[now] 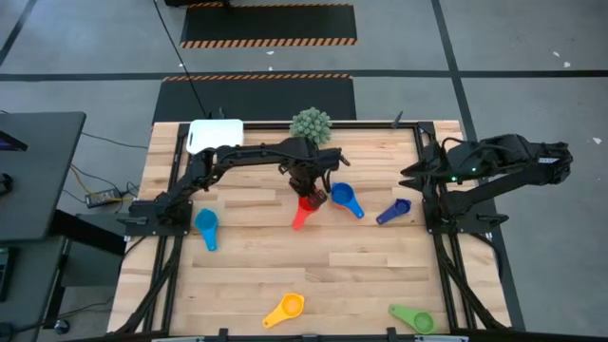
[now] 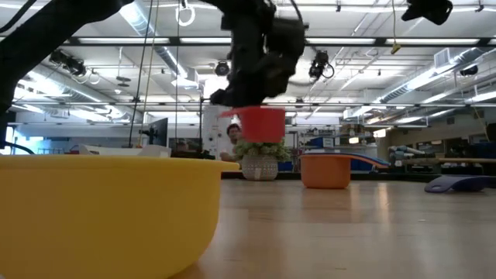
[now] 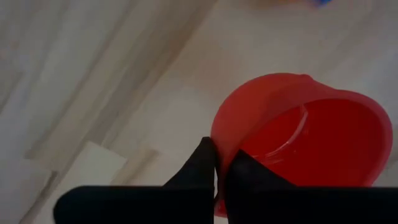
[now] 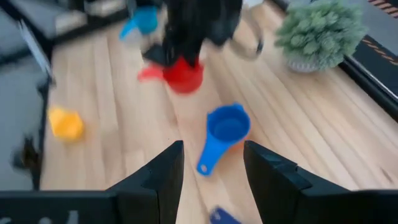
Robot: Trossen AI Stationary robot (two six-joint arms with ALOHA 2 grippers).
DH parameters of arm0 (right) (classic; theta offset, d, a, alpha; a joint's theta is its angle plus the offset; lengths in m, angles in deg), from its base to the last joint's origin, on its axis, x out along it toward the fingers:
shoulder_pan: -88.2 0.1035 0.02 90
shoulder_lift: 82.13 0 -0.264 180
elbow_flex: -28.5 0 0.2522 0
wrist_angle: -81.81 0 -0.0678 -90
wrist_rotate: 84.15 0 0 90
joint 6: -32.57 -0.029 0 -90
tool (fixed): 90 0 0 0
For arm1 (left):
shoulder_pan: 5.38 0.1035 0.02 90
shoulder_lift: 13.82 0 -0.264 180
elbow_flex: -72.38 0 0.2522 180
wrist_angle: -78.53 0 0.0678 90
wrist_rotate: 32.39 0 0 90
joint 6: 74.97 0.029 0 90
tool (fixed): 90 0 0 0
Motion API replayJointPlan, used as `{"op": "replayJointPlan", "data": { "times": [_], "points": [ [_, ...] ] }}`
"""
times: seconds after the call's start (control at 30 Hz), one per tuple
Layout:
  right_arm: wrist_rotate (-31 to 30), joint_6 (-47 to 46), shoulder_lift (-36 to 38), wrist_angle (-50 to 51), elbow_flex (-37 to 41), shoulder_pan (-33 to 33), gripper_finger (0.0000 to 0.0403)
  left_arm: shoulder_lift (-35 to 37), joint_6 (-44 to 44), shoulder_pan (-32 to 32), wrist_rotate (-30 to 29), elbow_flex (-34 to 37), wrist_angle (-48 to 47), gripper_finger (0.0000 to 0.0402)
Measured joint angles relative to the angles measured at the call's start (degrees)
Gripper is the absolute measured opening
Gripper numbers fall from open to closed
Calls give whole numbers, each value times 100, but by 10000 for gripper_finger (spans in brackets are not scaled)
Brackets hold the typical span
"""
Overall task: Nest measuring cups in basket
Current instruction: Stack the red measuring cup on top of the blue measuring cup
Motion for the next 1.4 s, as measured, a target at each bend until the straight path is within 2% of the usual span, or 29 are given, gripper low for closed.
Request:
{"op": "replayJointPlan", "data": {
  "times": [0.23, 0.43, 0.6, 0.67, 0.97, 1.23, 1.4],
  "points": [
    [518, 714, -198, 660, 0, 0, 174, 0, -1454, -190, -385, -895, 199, 9],
    [536, 1287, -400, 1019, 0, 0, 174, -23, -3156, -256, -622, -953, 674, 9],
    [455, 1726, -610, 1047, 0, 0, 174, -66, -4353, -295, -784, -789, 1746, 9],
    [455, 1899, -695, 1047, 1, 0, 174, -65, -4645, -296, -807, -727, 2076, 9],
    [448, 2781, -974, 1053, 1, 0, 174, -65, -5863, -320, -1149, -713, 1937, 9],
    [130, 3309, -991, 1053, 0, 0, 174, -101, -6485, -499, -1447, -715, 1636, 9],
    [131, 3395, -986, 1051, 0, 0, 174, -362, -6694, -573, -1448, -713, 1931, 9]
  ]
}}
